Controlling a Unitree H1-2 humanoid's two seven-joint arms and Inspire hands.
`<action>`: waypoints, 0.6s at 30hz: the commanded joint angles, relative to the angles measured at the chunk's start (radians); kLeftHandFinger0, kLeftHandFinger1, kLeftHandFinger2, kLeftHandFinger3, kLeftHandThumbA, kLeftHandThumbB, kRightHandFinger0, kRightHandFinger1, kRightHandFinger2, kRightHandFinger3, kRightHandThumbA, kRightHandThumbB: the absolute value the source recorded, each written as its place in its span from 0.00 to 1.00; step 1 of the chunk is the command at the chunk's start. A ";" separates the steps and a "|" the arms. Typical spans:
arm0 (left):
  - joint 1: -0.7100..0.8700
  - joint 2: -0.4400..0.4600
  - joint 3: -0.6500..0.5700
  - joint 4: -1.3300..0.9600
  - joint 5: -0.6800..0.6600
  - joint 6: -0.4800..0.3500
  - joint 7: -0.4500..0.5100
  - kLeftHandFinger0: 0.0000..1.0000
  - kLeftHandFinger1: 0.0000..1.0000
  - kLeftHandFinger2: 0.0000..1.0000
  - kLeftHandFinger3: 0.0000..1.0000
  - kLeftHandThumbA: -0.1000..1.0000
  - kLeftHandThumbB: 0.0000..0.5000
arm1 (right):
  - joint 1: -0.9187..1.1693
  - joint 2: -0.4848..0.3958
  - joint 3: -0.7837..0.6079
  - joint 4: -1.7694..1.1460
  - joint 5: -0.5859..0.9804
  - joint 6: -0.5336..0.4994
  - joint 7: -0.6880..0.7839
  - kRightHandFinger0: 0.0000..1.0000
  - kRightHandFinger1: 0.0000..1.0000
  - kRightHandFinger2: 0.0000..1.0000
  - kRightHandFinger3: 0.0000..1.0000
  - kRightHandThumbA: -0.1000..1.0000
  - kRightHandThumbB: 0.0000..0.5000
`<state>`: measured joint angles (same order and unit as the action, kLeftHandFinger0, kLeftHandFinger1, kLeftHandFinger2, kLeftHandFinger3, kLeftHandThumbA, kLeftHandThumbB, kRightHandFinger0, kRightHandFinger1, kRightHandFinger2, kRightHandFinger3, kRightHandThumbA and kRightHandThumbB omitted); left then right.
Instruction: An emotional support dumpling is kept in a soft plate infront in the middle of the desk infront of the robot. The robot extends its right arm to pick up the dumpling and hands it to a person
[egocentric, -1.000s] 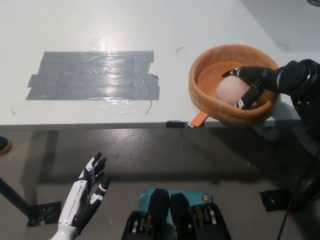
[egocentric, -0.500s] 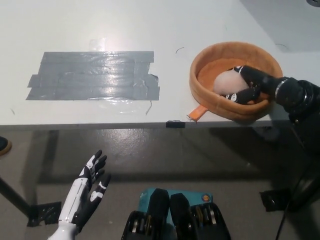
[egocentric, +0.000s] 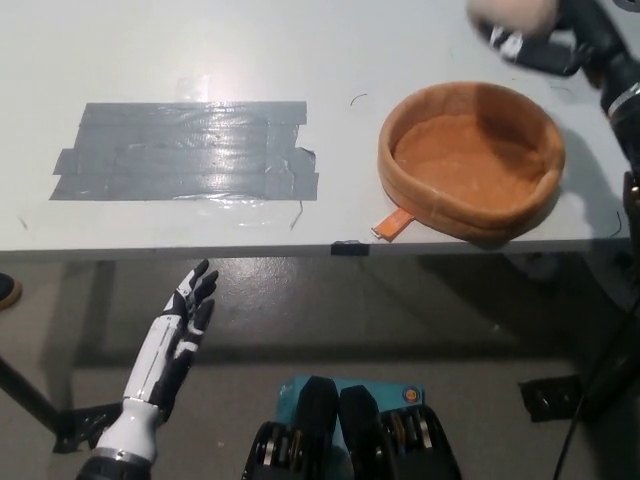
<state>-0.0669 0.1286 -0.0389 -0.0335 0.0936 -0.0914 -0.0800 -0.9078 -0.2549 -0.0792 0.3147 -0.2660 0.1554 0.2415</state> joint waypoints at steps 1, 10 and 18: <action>-0.026 0.015 0.010 -0.001 -0.020 -0.020 -0.009 1.00 1.00 1.00 1.00 1.00 0.39 | -0.053 0.030 -0.093 -0.181 0.151 0.095 -0.043 0.08 0.51 0.86 0.87 0.00 0.21; -0.039 0.008 -0.001 0.017 -0.009 -0.026 -0.005 1.00 1.00 1.00 1.00 1.00 0.41 | -0.191 0.056 -0.025 -0.118 0.081 0.139 -0.059 0.02 0.51 0.91 0.93 0.00 0.26; -0.032 0.011 -0.012 0.021 0.007 -0.033 -0.002 1.00 1.00 1.00 1.00 1.00 0.39 | -0.353 0.072 0.115 0.163 -0.018 0.096 -0.120 0.01 0.51 0.86 0.86 0.00 0.35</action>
<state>-0.0867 0.1295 -0.0469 -0.0007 0.0925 -0.0921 -0.0802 -1.1336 -0.1954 -0.0151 0.3886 -0.2216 0.2705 0.1896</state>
